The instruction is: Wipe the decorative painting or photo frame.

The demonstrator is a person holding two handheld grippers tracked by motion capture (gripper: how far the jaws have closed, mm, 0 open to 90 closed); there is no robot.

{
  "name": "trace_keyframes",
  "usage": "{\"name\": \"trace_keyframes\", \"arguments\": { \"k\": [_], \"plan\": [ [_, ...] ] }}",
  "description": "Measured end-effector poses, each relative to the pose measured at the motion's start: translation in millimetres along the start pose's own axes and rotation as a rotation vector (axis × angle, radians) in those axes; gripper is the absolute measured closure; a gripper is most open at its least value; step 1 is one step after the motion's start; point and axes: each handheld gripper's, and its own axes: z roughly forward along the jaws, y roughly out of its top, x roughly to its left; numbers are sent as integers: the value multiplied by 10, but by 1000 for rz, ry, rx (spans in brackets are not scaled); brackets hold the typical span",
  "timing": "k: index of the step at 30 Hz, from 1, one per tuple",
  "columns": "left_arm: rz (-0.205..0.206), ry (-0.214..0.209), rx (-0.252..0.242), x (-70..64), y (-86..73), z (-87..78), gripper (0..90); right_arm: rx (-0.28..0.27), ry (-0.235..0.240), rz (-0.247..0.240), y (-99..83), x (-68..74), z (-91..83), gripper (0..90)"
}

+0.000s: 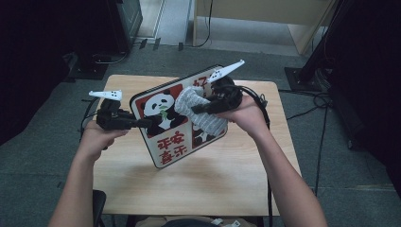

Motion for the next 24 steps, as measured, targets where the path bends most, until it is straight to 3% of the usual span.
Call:
{"name": "trace_keyframes", "arguments": {
  "k": [14,24],
  "plan": [
    [-3,-6,0,7,0,-1,746,-34,-13,-62,488,149,-113,682],
    [-3,-6,-1,9,-1,-1,746,-8,-13,-47,499,89,41,682]
  ]
}}
